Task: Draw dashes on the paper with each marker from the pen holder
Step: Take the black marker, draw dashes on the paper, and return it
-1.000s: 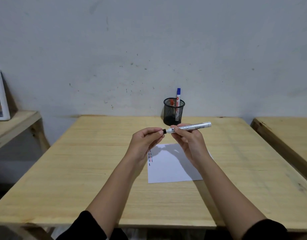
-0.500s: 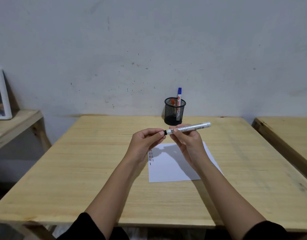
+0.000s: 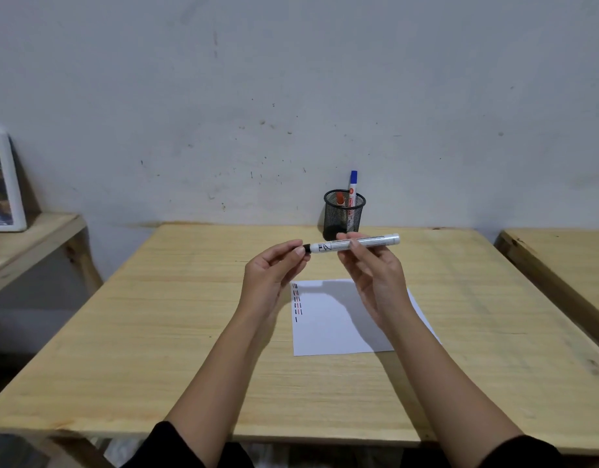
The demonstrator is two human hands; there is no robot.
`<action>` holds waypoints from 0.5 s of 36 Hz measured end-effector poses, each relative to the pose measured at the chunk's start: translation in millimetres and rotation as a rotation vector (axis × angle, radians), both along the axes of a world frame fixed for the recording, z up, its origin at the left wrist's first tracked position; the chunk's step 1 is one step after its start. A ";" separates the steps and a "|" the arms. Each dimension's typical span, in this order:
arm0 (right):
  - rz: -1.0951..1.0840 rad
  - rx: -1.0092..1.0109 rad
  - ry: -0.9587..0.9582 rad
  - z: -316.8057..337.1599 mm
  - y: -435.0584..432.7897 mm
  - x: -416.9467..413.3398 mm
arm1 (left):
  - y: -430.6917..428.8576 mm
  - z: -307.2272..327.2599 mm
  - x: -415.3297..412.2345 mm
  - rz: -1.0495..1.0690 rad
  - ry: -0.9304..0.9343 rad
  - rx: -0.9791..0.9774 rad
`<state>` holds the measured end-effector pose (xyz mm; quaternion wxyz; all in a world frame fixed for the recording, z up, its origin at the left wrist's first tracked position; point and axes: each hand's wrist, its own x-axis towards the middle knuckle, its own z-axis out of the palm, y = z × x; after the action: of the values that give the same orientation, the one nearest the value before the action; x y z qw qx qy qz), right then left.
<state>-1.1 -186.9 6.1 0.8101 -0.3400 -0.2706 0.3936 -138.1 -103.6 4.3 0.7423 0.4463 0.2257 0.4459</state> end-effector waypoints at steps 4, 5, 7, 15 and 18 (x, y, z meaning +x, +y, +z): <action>-0.006 -0.008 -0.031 -0.1 -3.9 8.3 | 8.8 3.8 -4.5 0.039 -0.026 -0.024; 0.001 -0.026 -0.089 -1.3 -5.3 9.7 | 11.3 6.0 -4.9 0.051 -0.025 -0.016; 0.014 -0.072 -0.221 -4.6 -7.1 12.2 | 16.7 13.4 -4.4 0.078 -0.020 0.011; -0.012 -0.380 -0.820 21.2 7.1 21.0 | 28.0 56.3 26.9 0.129 0.172 0.365; -0.032 -0.371 -0.914 33.3 17.7 28.7 | 31.5 68.3 44.9 0.120 0.254 0.504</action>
<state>27.6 -169.2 39.4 0.5402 -0.6204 -0.5184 0.2335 -93.1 -72.2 72.5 0.5460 0.6549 0.2249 0.4715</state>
